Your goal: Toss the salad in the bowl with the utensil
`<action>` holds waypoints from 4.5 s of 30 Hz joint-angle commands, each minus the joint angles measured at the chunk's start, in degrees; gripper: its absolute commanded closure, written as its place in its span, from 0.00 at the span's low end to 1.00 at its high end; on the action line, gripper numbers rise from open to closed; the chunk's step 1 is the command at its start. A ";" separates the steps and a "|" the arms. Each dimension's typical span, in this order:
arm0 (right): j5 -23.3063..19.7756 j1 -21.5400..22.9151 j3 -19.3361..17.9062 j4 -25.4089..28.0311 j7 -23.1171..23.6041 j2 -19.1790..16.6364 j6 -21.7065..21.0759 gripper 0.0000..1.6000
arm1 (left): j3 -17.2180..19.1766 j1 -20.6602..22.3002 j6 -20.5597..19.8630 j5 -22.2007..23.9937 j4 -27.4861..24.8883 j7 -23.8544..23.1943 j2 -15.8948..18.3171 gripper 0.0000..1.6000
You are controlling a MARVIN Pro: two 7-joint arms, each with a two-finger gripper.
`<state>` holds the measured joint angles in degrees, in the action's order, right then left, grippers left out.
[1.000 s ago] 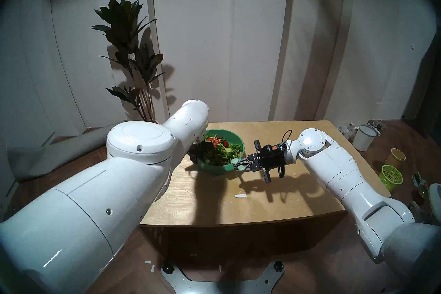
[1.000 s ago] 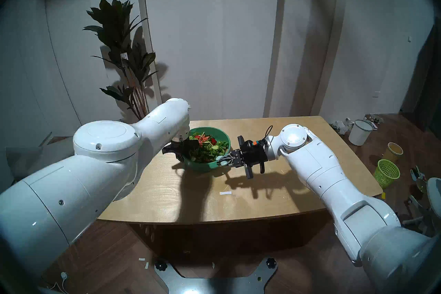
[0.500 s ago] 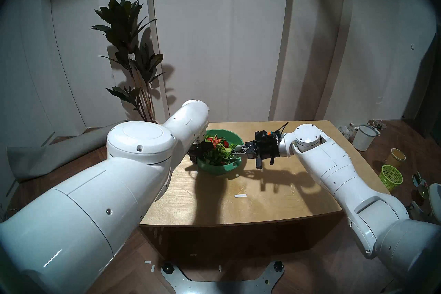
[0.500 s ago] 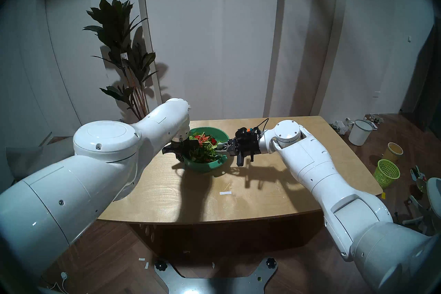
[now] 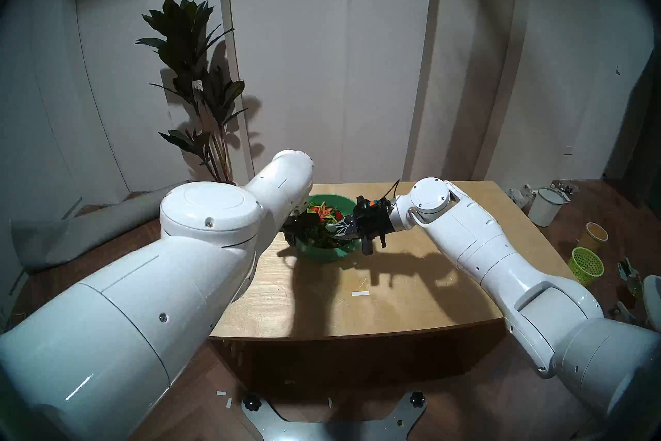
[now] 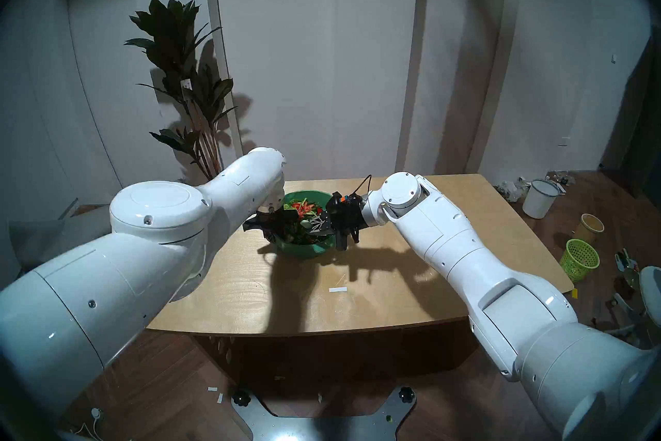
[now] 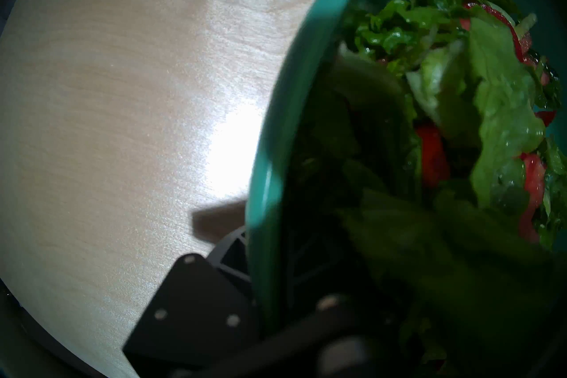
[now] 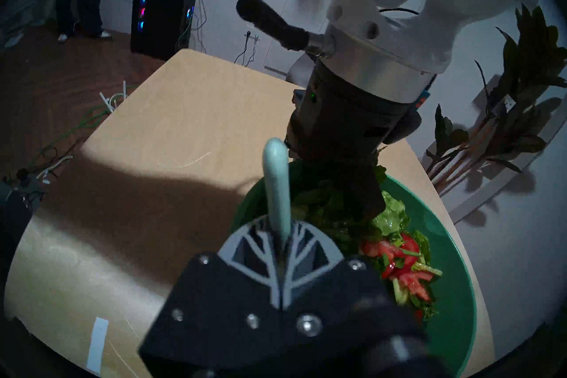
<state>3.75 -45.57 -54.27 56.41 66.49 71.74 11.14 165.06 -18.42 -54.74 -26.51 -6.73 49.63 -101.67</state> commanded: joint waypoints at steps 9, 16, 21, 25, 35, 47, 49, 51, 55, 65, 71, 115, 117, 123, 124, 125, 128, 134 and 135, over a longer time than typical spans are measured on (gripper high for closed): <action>12.11 4.81 5.43 0.47 -1.15 -5.16 11.67 1.00 | -0.06 -2.23 -0.26 0.11 0.50 0.76 -0.44 1.00; 17.34 5.32 7.90 -0.17 -3.76 -5.69 17.75 1.00 | -0.06 -2.21 -0.26 0.11 0.51 0.73 -0.44 1.00; 20.40 5.53 9.14 -1.62 -6.77 -5.58 21.47 1.00 | -0.06 -2.19 -0.26 0.10 0.51 0.70 -0.44 1.00; 22.11 5.64 9.54 -3.28 -9.90 -5.21 23.62 1.00 | -0.06 -2.17 -0.26 0.10 0.51 0.69 -0.44 1.00; 22.69 3.96 8.52 -8.92 -20.96 -2.18 24.59 1.00 | -0.06 -2.12 -0.26 0.09 0.50 0.60 -0.43 1.00; 19.74 2.17 4.75 -12.26 -32.44 4.19 23.00 1.00 | -0.06 -2.23 -0.26 0.02 0.51 0.75 -0.45 1.00; 19.60 2.03 4.35 -12.66 -33.84 4.68 22.92 1.00 | -0.06 -2.25 -0.26 -0.02 0.50 0.76 -0.46 1.00; 19.44 1.92 3.97 -12.90 -35.09 5.16 22.88 1.00 | -0.06 -2.26 -0.26 -0.06 0.49 0.76 -0.46 1.00; 19.09 1.89 3.28 -12.94 -37.21 5.99 22.98 1.00 | -0.06 -2.28 -0.26 -0.14 0.46 0.76 -0.47 1.00; 15.95 -0.34 1.51 -9.48 -39.35 7.37 25.39 1.00 | -0.06 -1.49 -0.26 0.61 0.44 0.31 1.01 1.00; 13.35 -1.66 -0.13 -6.77 -40.10 7.57 26.65 1.00 | -0.06 -1.32 -0.26 1.75 0.52 0.32 1.49 1.00; -18.78 -15.07 -23.70 8.91 -47.88 6.23 23.60 1.00 | -0.06 -1.77 -0.26 3.25 0.38 0.56 0.26 1.00; -20.23 -16.03 -24.42 10.84 -48.18 6.45 23.63 1.00 | -0.06 -1.78 -0.26 3.25 0.38 0.58 0.25 1.00; -24.02 -18.49 -25.92 15.39 -48.92 7.25 23.58 1.00 | -0.06 -1.83 -0.26 3.24 0.37 0.63 0.21 1.00; -24.48 -18.68 -26.00 15.41 -48.98 7.45 23.60 1.00 | -0.06 -1.84 -0.26 3.23 0.37 0.63 0.20 1.00; -25.21 -19.52 -26.20 17.01 -49.15 7.57 23.41 1.00 | -0.06 -1.85 -0.26 3.23 0.37 0.65 0.19 1.00; -26.81 -20.88 -26.41 18.73 -49.42 8.10 23.14 1.00 | -0.06 -1.88 -0.26 3.22 0.37 0.69 0.17 1.00; -29.89 -24.22 -26.77 23.04 -50.15 8.75 22.46 1.00 | -0.06 -1.95 -0.26 3.19 0.36 0.76 0.11 1.00; -30.55 -24.95 -26.83 24.02 -50.32 8.86 22.31 1.00 | -0.06 -1.96 -0.26 3.18 0.35 0.78 0.10 1.00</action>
<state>-23.49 -66.94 -80.55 74.34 16.70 79.17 34.09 165.04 -18.46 -54.71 -23.13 -7.03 49.70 -100.46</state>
